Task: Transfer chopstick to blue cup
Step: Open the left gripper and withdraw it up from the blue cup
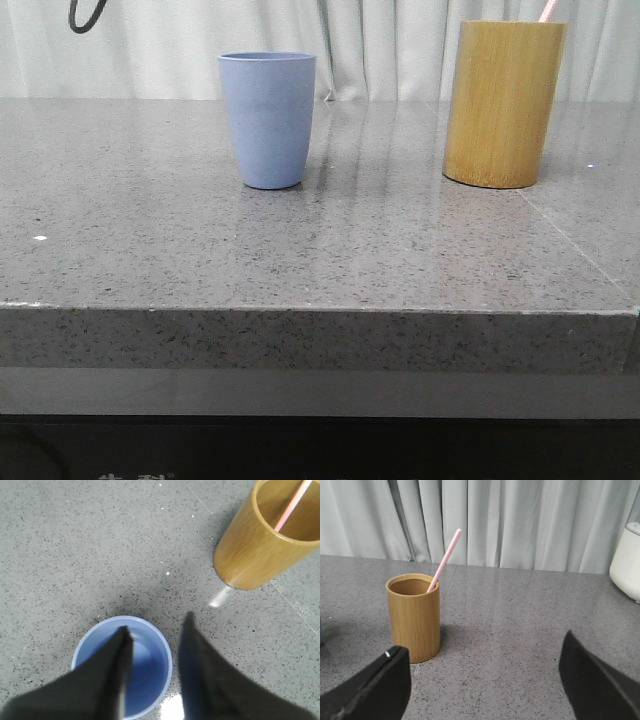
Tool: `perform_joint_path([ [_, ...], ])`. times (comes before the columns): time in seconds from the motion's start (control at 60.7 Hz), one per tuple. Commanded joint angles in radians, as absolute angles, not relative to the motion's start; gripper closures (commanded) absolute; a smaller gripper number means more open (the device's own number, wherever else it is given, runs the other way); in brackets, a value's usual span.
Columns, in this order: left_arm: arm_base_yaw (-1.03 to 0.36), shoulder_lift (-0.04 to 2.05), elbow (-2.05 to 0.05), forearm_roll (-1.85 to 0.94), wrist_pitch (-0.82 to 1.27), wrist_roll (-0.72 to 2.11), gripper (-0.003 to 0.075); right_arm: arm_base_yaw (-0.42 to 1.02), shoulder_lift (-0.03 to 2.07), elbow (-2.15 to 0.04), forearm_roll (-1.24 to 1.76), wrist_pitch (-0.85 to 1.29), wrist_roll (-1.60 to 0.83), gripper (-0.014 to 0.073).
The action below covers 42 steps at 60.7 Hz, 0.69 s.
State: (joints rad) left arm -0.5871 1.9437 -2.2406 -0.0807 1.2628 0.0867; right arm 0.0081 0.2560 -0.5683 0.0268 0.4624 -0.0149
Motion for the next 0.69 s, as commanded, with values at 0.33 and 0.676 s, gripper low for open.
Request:
perform_joint_path([
  [0.33,-0.576,1.822,-2.243,0.047,1.267,0.076,0.0739,0.003,0.274,-0.593,0.025,0.381,-0.021,-0.0020],
  [0.676,-0.339,1.538,-1.909,0.060,1.226,0.052,0.0739,0.003,0.274,-0.593,0.025,0.381,-0.021,-0.0020],
])
